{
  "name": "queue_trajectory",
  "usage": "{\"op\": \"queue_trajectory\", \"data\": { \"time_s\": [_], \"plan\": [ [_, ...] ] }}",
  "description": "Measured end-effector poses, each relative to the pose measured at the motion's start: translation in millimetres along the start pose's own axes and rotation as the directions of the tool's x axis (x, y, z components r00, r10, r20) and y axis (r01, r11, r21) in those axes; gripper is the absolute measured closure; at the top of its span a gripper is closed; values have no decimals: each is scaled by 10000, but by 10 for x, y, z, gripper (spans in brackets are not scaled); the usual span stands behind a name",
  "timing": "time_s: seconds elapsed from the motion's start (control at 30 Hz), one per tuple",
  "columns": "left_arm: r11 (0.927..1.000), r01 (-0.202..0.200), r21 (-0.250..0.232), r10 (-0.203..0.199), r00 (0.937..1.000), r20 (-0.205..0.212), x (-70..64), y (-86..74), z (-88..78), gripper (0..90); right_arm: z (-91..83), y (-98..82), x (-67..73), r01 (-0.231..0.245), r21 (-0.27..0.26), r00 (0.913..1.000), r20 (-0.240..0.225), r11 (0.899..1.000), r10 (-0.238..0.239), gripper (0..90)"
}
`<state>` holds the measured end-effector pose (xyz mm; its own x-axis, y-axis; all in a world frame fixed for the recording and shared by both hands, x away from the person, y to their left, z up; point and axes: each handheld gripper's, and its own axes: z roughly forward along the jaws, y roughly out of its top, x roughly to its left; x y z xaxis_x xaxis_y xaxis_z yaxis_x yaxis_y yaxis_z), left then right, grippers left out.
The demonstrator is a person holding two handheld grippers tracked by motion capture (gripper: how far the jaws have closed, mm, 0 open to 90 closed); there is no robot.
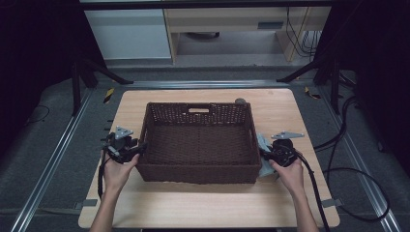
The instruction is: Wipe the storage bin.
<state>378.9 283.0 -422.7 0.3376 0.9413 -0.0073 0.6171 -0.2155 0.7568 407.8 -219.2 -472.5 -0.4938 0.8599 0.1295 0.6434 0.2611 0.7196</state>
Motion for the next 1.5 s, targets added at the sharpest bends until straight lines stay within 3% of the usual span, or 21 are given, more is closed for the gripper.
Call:
{"op": "queue_trajectory", "data": {
  "time_s": [0.17, 0.33, 0.5, 0.63, 0.97, 1.37, 1.5],
  "plan": [
    [10000, -87, -44, 89, 9987, 496, 45, -12, -18, 516, 19, -3, 44, 19, 107, 10000, -32, 9999, -19, 707],
    [9999, -136, 106, 126, 9963, 852, 41, -14, -6, 559, -261, 71, 50, -184, -812, 9994, -308, 9965, 160, 707],
    [9997, -176, 159, 165, 9975, 684, 20, -16, 14, 635, -569, 100, 142, 23, -1480, 9990, -437, 9890, -88, 708],
    [9999, -52, 92, 45, 9976, 694, 20, -26, 14, 643, -647, 72, 199, 139, -1607, 9988, -434, 9869, -211, 709],
    [9997, -237, -22, 238, 9996, 146, -40, -13, -2, 691, -446, -91, 183, -34, -1078, 9993, -380, 9942, -7, 711],
    [9999, -108, -7, 108, 9999, -69, -16, 26, 37, 700, -101, -178, 121, 37, 256, 10000, -80, 9997, -35, 710],
    [10000, -87, -19, 87, 9999, -63, 14, 37, 52, 699, -80, -160, 134, 61, 248, 9999, -97, 9997, -59, 710]
  ]
}}
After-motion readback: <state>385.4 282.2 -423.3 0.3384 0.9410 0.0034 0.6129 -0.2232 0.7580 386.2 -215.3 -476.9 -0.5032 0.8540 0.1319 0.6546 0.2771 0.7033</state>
